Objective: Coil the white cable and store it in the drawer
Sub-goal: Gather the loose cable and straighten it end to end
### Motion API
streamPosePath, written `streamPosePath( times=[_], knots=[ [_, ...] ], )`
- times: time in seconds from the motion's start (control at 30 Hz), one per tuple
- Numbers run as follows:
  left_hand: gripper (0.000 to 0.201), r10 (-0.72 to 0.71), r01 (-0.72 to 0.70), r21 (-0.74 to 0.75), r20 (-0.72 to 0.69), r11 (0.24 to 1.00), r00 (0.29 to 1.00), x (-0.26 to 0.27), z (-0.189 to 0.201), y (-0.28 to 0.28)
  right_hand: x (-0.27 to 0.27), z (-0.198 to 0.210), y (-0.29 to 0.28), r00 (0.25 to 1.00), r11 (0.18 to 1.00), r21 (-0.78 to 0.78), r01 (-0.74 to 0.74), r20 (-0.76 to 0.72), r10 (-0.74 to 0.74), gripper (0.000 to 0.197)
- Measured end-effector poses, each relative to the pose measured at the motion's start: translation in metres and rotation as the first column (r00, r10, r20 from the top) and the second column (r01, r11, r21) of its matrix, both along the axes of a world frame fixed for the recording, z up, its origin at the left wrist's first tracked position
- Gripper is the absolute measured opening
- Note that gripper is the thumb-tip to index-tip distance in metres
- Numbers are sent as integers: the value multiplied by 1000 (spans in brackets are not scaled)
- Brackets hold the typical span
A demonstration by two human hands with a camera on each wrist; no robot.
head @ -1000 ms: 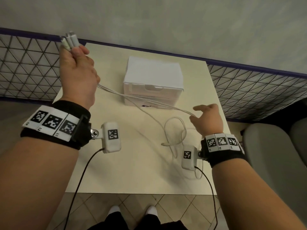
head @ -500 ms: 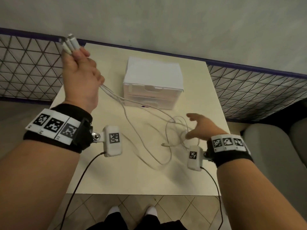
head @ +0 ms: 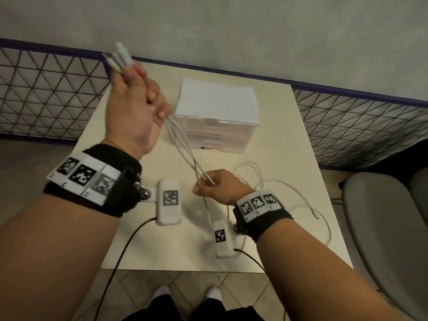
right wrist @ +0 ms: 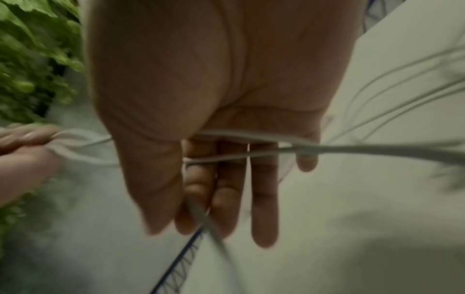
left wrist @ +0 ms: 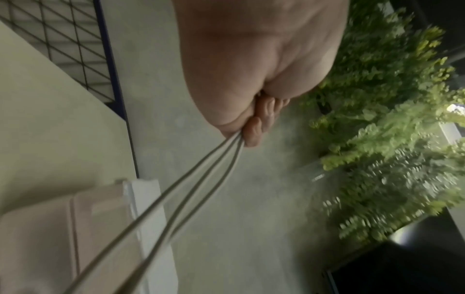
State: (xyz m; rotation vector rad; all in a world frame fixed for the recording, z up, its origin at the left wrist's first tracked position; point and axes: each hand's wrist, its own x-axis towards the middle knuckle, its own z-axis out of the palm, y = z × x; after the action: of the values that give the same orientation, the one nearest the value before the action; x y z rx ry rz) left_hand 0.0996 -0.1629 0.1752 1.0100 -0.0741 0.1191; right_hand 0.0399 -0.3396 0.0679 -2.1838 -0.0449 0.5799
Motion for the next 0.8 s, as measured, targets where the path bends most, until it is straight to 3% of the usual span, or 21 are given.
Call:
streamPosePath(
  times=[0.1,0.2,0.3,0.4,0.43,0.6,0.7,0.8],
  knots=[
    [23,152,-151,31,-18,988,988,12,-1,23,-11,-18,-36,996,989,-133,71,-39,-76,22],
    [24,226,-224,95,-14,970,974,12,-12,31,-12,-20,-69,988,919,-370,133,118,-96,20],
    [25,267,-264,119,-15,957,963,10,-21,30,-10,-11,-100,952,789,-546,280,262,-156,26],
    [25,323,-318,111,-30,942,946,13,-25,35,-11,0,-128,941,566,-752,337,294,-169,29],
    [25,340,-335,101,-38,937,940,15,-26,37,-10,5,-137,940,526,-779,341,281,-192,32],
    [23,388,-379,128,-55,916,920,21,-30,38,-2,18,-161,838,563,-641,522,261,-479,31],
    [23,382,-374,149,-28,915,924,20,-31,34,4,23,-166,709,523,-487,700,382,-593,28],
    [23,366,-358,163,-24,919,930,20,-30,32,8,30,-160,587,518,-295,803,545,-598,15]
  ],
)
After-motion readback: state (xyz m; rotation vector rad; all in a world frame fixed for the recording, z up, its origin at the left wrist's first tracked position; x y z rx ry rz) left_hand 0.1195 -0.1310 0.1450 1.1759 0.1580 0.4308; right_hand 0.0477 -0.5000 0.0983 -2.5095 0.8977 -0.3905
